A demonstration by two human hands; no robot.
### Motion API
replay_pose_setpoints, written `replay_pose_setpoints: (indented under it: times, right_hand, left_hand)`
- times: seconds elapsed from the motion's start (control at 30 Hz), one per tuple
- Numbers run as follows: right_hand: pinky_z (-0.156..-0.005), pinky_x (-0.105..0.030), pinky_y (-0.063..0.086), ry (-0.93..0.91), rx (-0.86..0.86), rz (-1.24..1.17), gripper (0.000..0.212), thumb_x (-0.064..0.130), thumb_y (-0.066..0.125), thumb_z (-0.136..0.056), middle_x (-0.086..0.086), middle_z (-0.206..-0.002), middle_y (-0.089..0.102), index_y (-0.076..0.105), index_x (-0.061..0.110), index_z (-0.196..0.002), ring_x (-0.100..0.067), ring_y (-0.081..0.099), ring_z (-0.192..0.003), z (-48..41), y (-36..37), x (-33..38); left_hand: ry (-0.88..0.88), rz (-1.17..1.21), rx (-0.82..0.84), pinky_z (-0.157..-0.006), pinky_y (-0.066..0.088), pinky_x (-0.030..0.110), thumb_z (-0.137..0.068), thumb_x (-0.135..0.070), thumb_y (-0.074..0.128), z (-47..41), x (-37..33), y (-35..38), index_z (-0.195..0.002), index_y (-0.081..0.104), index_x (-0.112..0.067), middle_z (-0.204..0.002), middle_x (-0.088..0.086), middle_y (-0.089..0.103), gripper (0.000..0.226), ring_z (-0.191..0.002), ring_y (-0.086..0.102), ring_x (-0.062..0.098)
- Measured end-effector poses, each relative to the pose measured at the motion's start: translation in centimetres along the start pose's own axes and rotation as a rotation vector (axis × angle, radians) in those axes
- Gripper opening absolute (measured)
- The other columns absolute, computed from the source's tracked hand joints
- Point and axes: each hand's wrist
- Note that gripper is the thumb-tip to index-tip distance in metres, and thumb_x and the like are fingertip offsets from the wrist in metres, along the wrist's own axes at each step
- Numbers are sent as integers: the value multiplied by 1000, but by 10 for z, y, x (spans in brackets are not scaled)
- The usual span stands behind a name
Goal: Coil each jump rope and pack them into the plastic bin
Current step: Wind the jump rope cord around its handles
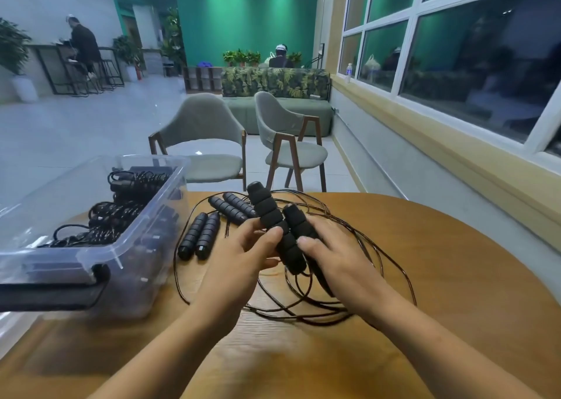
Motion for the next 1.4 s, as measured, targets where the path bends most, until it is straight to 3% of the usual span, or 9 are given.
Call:
replay_pose_setpoints:
  times: [0.23,0.4,0.5,0.63,0.9,1.0,1.1,1.23,1.4]
  right_hand:
    - [-110,-55,50,38,-105,-228,28,40,55,-110,7,-129,72,67,45,-134,-16,66,-123,22,-11,1]
    - [-104,-63,55,80,-116,-409,27,28,52,-114,-5,-125,76,69,35,-133,-30,72,-118,28,-14,1]
    - [-103,-63,56,91,-112,-477,29,24,51,-113,-7,-125,76,71,33,-132,-31,72,-119,32,-9,2]
    - [-101,-61,59,105,-130,-464,29,25,51,-113,-5,-125,76,71,36,-132,-27,72,-118,34,-3,-2]
    - [-103,-40,57,62,-226,-460,34,31,47,-115,2,-139,64,66,42,-140,-13,65,-128,47,27,-5]
    - [-106,-41,56,33,-277,-465,34,36,42,-116,4,-138,64,62,38,-144,-12,63,-130,53,35,1]
    - [-117,-54,47,18,-275,-409,45,56,41,-111,11,-149,58,52,44,-153,-14,53,-143,55,36,3]
    - [-127,-55,32,38,-195,-294,64,76,37,-103,21,-163,42,34,51,-162,-9,31,-158,56,32,6]
    - [-134,-46,12,-100,-174,157,82,52,47,-105,32,-174,2,-3,43,-170,9,-2,-160,50,-13,14]
  left_hand:
    - [-23,-32,123,-101,53,55,-105,-29,58,22,8,9,-128,69,-35,-119,1,77,26,-110,72,23]
    - [-12,-40,179,-82,54,33,-104,-28,58,23,11,19,-128,68,-33,-115,0,78,27,-100,74,15]
    - [-4,-56,198,-79,56,27,-105,-29,57,24,13,23,-126,70,-35,-112,3,78,26,-99,74,16]
    - [3,-101,197,-86,56,36,-106,-30,56,25,16,23,-127,69,-38,-113,-1,78,26,-104,72,15]
    - [-21,-80,170,-93,55,30,-107,-29,54,35,17,43,-122,63,-48,-114,-15,75,25,-110,68,3]
    - [-5,-62,172,-90,61,42,-98,-30,67,35,18,49,-114,63,-49,-109,-7,76,26,-104,72,13]
    - [-3,-79,176,-87,64,43,-91,-27,78,35,15,49,-120,60,-42,-107,-7,76,37,-100,74,11]
    - [-23,-77,191,-83,64,39,-88,-22,82,33,11,47,-118,63,-36,-104,-3,77,38,-97,75,13]
    - [-21,-179,285,-90,63,48,-84,-22,82,19,5,29,-110,65,-43,-101,3,74,38,-98,74,25]
Point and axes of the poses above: each hand's wrist, its own z-axis away from the middle knuckle, its own y-axis out of the palm, x = y × z
